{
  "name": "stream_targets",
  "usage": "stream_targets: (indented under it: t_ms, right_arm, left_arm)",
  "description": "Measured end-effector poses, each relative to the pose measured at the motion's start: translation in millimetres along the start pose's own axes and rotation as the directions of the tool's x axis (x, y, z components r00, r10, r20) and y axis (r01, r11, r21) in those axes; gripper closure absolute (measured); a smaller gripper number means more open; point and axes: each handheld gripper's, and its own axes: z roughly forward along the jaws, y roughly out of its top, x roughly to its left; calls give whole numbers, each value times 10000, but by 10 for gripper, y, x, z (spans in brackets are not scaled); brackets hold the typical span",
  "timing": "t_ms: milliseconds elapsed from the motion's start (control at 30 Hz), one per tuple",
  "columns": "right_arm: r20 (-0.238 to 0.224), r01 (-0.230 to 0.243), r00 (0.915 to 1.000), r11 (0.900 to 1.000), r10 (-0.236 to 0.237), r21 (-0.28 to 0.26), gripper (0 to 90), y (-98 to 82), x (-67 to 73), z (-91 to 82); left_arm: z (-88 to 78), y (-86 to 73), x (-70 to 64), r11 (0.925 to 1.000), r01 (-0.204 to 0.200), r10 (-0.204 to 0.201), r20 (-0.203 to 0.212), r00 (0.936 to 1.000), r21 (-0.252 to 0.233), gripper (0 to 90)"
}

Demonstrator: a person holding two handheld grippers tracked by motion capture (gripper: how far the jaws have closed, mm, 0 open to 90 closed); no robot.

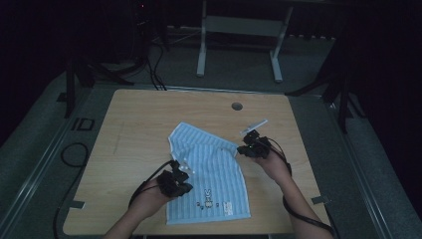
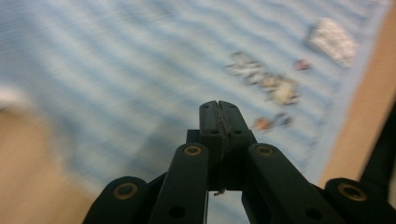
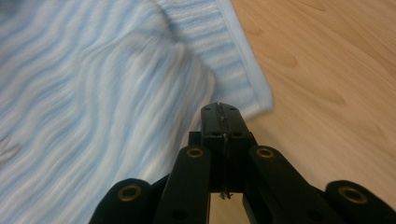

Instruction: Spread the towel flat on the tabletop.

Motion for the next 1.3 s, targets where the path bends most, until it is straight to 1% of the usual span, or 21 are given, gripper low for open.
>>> stream_targets:
  t_ms: [33, 67, 100, 133, 200, 267, 300, 367, 400, 500, 567, 600, 667, 700, 733, 867, 1033, 1133, 1200, 1267, 1300]
  right_arm:
    - [192, -51, 9998, 9996, 46, 264, 899, 89, -18, 166]
    - [192, -51, 9998, 9996, 46, 264, 899, 89, -18, 166]
    - [108, -109, 9999, 9993, 105, 358, 899, 120, -30, 238]
    - [205, -122, 9997, 9989, 113, 443, 899, 144, -35, 303]
    - [365, -149, 9993, 9976, 124, 683, 899, 175, -36, 411]
    - [345, -188, 9993, 9973, 164, 703, 899, 182, -38, 448]
    - [428, -281, 9988, 9960, 246, 842, 899, 189, -39, 535]
    - [449, -293, 9987, 9954, 253, 909, 899, 188, -39, 557]
    - [628, -272, 9978, 9937, 204, 1086, 899, 178, -44, 617]
    - [597, -353, 9978, 9942, 294, 1014, 899, 182, -72, 620]
    - [633, -303, 9977, 9942, 238, 1036, 899, 183, -75, 620]
    - [766, -229, 9970, 9937, 145, 1099, 899, 184, -97, 617]
    - [754, -270, 9970, 9936, 187, 1101, 899, 182, -121, 615]
    - [754, -270, 9970, 9936, 187, 1101, 899, 182, -121, 615]
    - [820, -604, 9953, 9926, 519, 1051, 899, 173, -244, 609]
    - [880, -847, 9933, 9906, 754, 1072, 899, 186, -347, 612]
    - [1363, -820, 9888, 9840, 605, 1584, 899, 283, -502, 641]
    - [1463, -883, 9872, 9818, 637, 1682, 899, 299, -560, 645]
    - [1518, -989, 9858, 9795, 722, 1757, 898, 303, -629, 641]
    - [1683, -1132, 9824, 9754, 814, 1890, 898, 295, -709, 627]
    - [1812, -1297, 9790, 9717, 939, 1974, 898, 273, -797, 605]
  left_arm:
    - [42, 16, -43, 9999, -107, 107, 77, 9999, 64, 891]
    - [83, 26, -71, 9997, -189, 187, 124, 9997, 165, 891]
    - [127, 29, -91, 9990, -309, 304, 147, 9994, 334, 891]
    - [169, 26, -95, 9981, -388, 380, 162, 9991, 478, 891]
    - [243, 7, -94, 9964, -428, 406, 316, 9987, 736, 890]
    - [272, -4, -94, 9957, -435, 416, 248, 9988, 819, 890]
    - [329, -33, -78, 9941, -414, 376, 392, 9985, 1006, 890]
    - [343, -45, -67, 9939, -378, 333, 443, 9985, 1039, 890]
    - [338, -59, -41, 9949, -245, 182, 649, 9977, 978, 889]
    - [336, -70, -51, 9948, -259, 192, 690, 9974, 980, 889]
    - [333, -76, -72, 9941, -354, 281, 720, 9970, 1029, 889]
    - [334, -84, -110, 9928, -518, 421, 897, 9951, 1077, 888]
    - [334, -84, -110, 9928, -518, 421, 897, 9951, 1077, 888]
    - [331, -90, -158, 9899, -787, 665, 1031, 9924, 1182, 888]
    - [330, -93, -176, 9889, -856, 721, 1117, 9911, 1213, 887]
    - [331, -100, -249, 9850, -1138, 970, 1298, 9868, 1293, 887]
    - [336, -119, -322, 9795, -1497, 1244, 1797, 9758, 1346, 887]
    - [324, -160, -331, 9786, -1511, 1198, 2104, 9702, 1394, 887]
    - [305, -186, -346, 9747, -1607, 1239, 2229, 9669, 1553, 887]
    - [288, -213, -370, 9682, -1841, 1413, 2375, 9611, 1692, 887]
    - [280, -235, -385, 9648, -1933, 1448, 2536, 9564, 1782, 886]
